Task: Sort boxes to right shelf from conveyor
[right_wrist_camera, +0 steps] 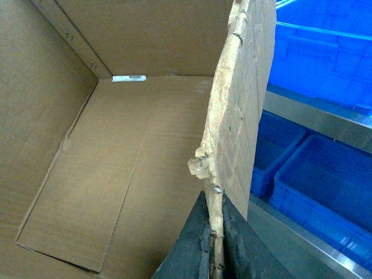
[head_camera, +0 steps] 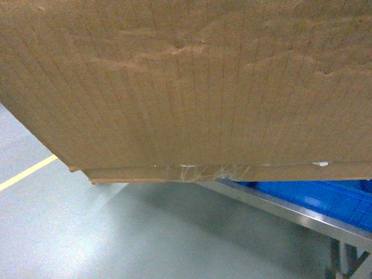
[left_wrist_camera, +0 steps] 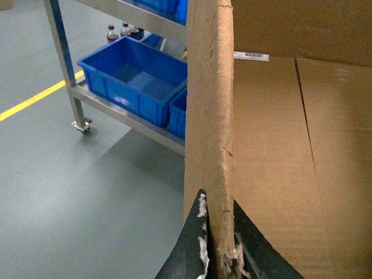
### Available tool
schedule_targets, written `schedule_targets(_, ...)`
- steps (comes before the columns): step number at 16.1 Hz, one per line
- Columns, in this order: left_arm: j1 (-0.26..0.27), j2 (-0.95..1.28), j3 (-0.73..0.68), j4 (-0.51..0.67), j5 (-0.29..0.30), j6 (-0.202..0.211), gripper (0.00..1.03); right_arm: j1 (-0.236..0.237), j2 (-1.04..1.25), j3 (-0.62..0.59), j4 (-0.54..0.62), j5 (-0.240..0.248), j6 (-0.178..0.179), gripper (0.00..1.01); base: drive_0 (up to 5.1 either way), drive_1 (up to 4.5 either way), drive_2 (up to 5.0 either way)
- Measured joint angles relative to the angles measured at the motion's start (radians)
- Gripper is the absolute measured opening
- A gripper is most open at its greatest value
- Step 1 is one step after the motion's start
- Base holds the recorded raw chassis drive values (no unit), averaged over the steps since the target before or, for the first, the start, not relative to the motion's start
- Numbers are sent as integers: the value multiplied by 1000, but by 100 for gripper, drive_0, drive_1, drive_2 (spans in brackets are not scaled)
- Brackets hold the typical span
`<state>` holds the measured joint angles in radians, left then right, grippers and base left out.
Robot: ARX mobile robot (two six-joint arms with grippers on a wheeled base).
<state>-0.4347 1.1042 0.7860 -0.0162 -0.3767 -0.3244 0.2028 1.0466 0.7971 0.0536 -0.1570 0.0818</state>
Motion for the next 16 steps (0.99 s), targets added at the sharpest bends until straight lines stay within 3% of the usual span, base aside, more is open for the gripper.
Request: schedule_targets(16, 0, 0, 0, 0, 0, 0, 2, 0, 0, 0, 0, 0, 0, 2, -102, -102, -102)
